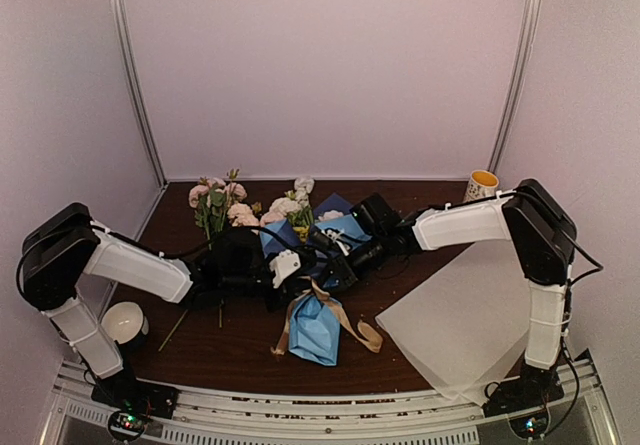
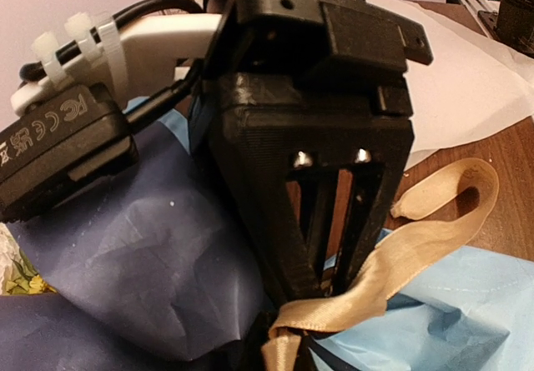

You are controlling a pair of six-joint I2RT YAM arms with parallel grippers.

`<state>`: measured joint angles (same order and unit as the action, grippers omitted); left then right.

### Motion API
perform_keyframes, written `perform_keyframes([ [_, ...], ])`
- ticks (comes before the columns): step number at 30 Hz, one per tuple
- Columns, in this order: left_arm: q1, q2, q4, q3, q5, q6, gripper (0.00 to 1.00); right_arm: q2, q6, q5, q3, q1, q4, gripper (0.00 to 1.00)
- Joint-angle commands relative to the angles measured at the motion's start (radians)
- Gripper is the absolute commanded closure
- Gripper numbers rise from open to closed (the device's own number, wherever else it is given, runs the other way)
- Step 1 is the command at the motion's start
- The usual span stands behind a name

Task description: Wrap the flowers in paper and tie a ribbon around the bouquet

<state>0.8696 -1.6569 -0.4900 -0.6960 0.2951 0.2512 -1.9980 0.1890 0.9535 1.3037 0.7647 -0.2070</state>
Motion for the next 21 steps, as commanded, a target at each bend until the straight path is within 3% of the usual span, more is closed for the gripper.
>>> perform_keyframes([
  [1, 0.002, -0.009, -0.044, -0.026, 0.035, -0.012, 1.0, -0.013, 0.01, -0.005, 0.003, 0.01, 0.036, 0.8],
  [6, 0.0, -0.01, -0.042, -0.026, 0.036, -0.012, 1.0, -0.011, 0.01, -0.018, 0.006, 0.012, 0.027, 0.84],
  [9, 0.0, -0.008, -0.038, -0.028, 0.035, -0.017, 1.0, -0.005, 0.008, -0.041, 0.003, 0.012, 0.022, 1.0],
  [10, -0.001, -0.004, -0.024, -0.033, 0.033, -0.02, 1.0, 0.001, 0.006, -0.054, 0.002, 0.011, 0.018, 1.0],
  [14, -0.001, 0.023, 0.065, -0.056, 0.009, -0.042, 0.7, 0.025, 0.007, -0.093, -0.011, 0.007, 0.012, 1.0],
  [16, -0.001, 0.048, 0.084, -0.043, 0.004, -0.05, 0.59, 0.038, 0.009, -0.105, -0.02, 0.005, 0.013, 1.0],
  [21, -0.005, 0.137, 0.131, 0.006, -0.044, -0.068, 0.45, 0.069, 0.01, -0.124, -0.043, 0.0, 0.015, 1.0],
])
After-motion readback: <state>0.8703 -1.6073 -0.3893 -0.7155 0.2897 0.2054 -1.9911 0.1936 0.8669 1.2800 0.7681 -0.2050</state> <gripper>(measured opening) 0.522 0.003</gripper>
